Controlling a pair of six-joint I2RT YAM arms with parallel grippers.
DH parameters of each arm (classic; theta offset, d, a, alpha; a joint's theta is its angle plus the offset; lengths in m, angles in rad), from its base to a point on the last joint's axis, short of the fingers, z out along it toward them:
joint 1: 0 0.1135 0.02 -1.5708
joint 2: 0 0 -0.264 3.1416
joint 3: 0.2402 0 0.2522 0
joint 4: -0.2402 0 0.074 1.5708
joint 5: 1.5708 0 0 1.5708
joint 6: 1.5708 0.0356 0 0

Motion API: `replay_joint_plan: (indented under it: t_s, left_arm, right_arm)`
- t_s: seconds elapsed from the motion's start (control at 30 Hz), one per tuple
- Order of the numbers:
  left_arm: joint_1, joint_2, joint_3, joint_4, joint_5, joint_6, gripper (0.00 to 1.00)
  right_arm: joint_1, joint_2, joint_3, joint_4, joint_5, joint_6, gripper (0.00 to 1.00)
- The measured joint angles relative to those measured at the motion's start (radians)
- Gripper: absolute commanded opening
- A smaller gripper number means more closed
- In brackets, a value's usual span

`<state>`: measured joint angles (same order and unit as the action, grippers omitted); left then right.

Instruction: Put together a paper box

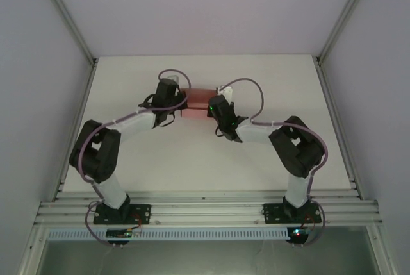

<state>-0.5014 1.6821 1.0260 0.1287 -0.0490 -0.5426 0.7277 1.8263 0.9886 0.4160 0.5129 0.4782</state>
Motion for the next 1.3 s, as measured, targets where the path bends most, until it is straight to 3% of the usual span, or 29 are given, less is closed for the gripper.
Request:
replay_joint_plan:
  t_s: [0.3,0.5,0.6,0.67,0.77,0.83,0.97,1.0,1.17,1.3]
  left_arm:
    - [-0.035,-0.173,-0.237,0.063,0.081,0.042,0.48]
    - [-0.038,-0.292,-0.290,0.039,0.133,0.055,0.59]
    - [-0.042,-0.344,-0.290,0.000,0.142,0.055,0.67]
    - [-0.044,-0.387,-0.292,-0.038,0.142,0.052,0.80]
    - [-0.045,-0.450,-0.292,-0.102,0.137,0.055,0.86]
    - [-0.045,-0.493,-0.291,-0.146,0.129,0.055,0.99]
    - [-0.045,-0.563,-0.266,-0.248,0.088,0.051,1.00]
    - [-0.045,-0.574,-0.253,-0.274,0.074,0.051,1.00]
    - [-0.036,-0.567,-0.097,-0.421,0.002,0.028,1.00]
    - [-0.003,-0.499,0.021,-0.457,0.008,0.004,1.00]
  right_arm:
    - [0.070,-0.044,-0.229,0.208,0.003,-0.149,0.16]
    - [0.124,-0.044,-0.291,0.246,0.017,-0.219,0.21]
    - [0.132,-0.051,-0.294,0.246,0.027,-0.235,0.34]
    - [0.132,-0.070,-0.303,0.239,0.030,-0.240,0.40]
    - [0.132,-0.125,-0.311,0.203,0.029,-0.243,0.56]
    - [0.133,-0.185,-0.318,0.164,0.024,-0.243,0.69]
    - [0.135,-0.330,-0.332,0.050,-0.001,-0.240,0.96]
    - [0.135,-0.369,-0.336,0.014,-0.009,-0.237,0.99]
    - [0.132,-0.572,-0.341,-0.128,-0.092,-0.278,0.99]
    - [0.070,-0.624,-0.249,-0.252,-0.180,-0.290,0.99]
